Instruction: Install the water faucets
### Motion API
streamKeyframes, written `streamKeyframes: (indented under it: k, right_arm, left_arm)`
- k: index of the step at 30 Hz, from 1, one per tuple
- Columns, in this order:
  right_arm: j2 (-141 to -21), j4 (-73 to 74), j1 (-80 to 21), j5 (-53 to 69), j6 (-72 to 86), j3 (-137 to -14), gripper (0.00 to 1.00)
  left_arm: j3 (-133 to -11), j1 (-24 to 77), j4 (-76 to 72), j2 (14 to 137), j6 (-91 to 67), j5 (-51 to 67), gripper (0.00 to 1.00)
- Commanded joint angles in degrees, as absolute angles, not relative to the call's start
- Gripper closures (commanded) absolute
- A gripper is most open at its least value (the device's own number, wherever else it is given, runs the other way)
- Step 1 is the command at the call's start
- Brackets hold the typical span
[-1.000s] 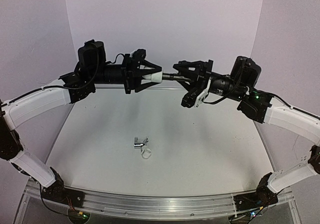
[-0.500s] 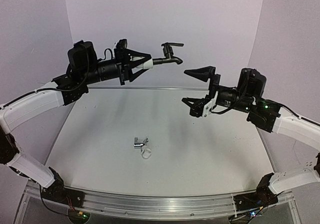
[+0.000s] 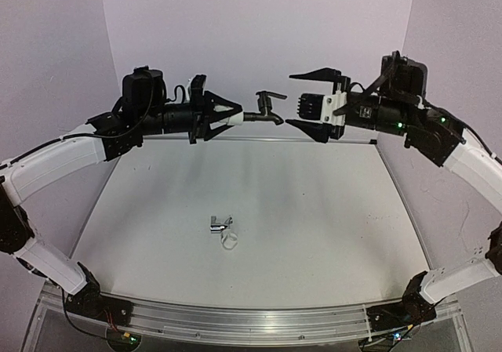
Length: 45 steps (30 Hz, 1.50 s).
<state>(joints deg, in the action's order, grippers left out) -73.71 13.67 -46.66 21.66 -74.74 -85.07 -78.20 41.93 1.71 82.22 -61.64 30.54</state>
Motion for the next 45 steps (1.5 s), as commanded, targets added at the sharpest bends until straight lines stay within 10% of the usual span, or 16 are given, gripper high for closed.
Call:
streamKeyframes:
  k: [1,19,45]
  right_arm:
    - [-77.0,26.8,-47.3,19.8,-72.2,-89.9,0.24]
    - [-90.7,31.9,-48.4,15.3,-56.2,-102.8,0.39]
    - [-93.2,31.7,-49.1,12.3,-58.8,-102.4,0.93]
  left_arm:
    - [-83.7,42.6,1.4,83.1,-58.7,29.8,1.00]
    - [-91.3,45.6,10.0,86.8,-54.9,31.6,1.00]
    - [-96.2,46.6,15.4,89.4,-53.3,32.4,0.99]
